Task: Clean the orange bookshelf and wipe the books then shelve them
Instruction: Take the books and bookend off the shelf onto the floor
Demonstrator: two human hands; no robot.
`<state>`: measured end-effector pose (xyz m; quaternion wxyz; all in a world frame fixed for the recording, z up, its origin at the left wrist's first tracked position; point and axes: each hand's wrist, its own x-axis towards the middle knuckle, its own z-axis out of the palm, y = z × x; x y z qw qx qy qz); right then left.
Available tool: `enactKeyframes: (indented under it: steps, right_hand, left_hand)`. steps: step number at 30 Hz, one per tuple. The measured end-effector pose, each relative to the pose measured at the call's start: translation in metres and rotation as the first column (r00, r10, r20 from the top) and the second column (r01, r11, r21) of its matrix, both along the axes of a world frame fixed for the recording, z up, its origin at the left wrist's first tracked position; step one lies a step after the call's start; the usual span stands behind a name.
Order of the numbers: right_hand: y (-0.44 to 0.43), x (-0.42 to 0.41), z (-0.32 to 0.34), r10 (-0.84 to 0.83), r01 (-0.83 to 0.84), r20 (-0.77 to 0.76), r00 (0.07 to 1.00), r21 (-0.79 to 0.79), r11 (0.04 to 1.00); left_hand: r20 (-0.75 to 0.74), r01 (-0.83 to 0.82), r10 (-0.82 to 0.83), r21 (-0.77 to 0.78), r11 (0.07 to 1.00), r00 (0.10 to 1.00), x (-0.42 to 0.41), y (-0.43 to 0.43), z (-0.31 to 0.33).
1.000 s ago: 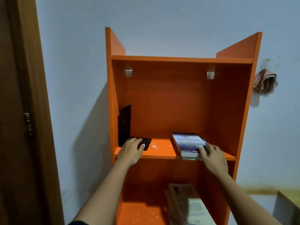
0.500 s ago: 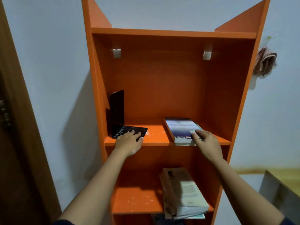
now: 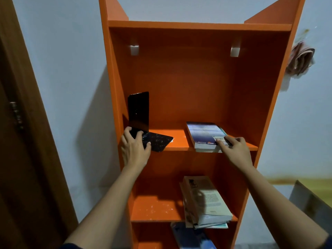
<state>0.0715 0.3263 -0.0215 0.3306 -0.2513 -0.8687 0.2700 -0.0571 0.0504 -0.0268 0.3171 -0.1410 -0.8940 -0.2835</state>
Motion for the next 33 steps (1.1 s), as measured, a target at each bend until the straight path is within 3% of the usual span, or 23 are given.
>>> enactKeyframes:
  steps: [5, 10, 14, 22, 28, 33]
  right_hand:
    - [0.001, -0.002, 0.001, 0.080, -0.086, -0.053, 0.995, -0.104, 0.991]
    - [0.005, -0.003, 0.000, 0.119, -0.154, -0.179, 0.977, -0.198, 0.968]
    - [0.004, -0.003, -0.001, 0.106, -0.186, -0.256, 0.961, -0.315, 0.931]
    - [-0.003, 0.008, -0.005, 0.065, -0.180, -0.294, 0.954, -0.381, 0.907]
    - [0.017, 0.014, 0.009, 0.214, -0.279, -0.179, 0.960, -0.571, 0.772]
    - [0.019, 0.014, 0.019, 0.413, -0.408, -0.171, 0.895, -0.691, 0.597]
  left_hand:
    - [0.075, -0.004, 0.002, 0.018, 1.000, 0.997, -0.013, 0.000, 0.004]
    - [0.227, 0.120, -0.154, 0.156, 0.980, 0.962, -0.028, 0.001, 0.004]
    - [0.174, 0.120, -0.161, 0.225, 0.967, 0.971, -0.023, 0.004, 0.003]
    - [0.161, 0.121, -0.152, 0.188, 0.975, 0.975, -0.007, 0.006, 0.002]
    - [0.193, 0.155, -0.183, 0.148, 0.977, 0.964, -0.012, 0.007, 0.002]
    - [0.204, 0.164, -0.195, 0.160, 0.974, 0.959, -0.014, 0.011, 0.003]
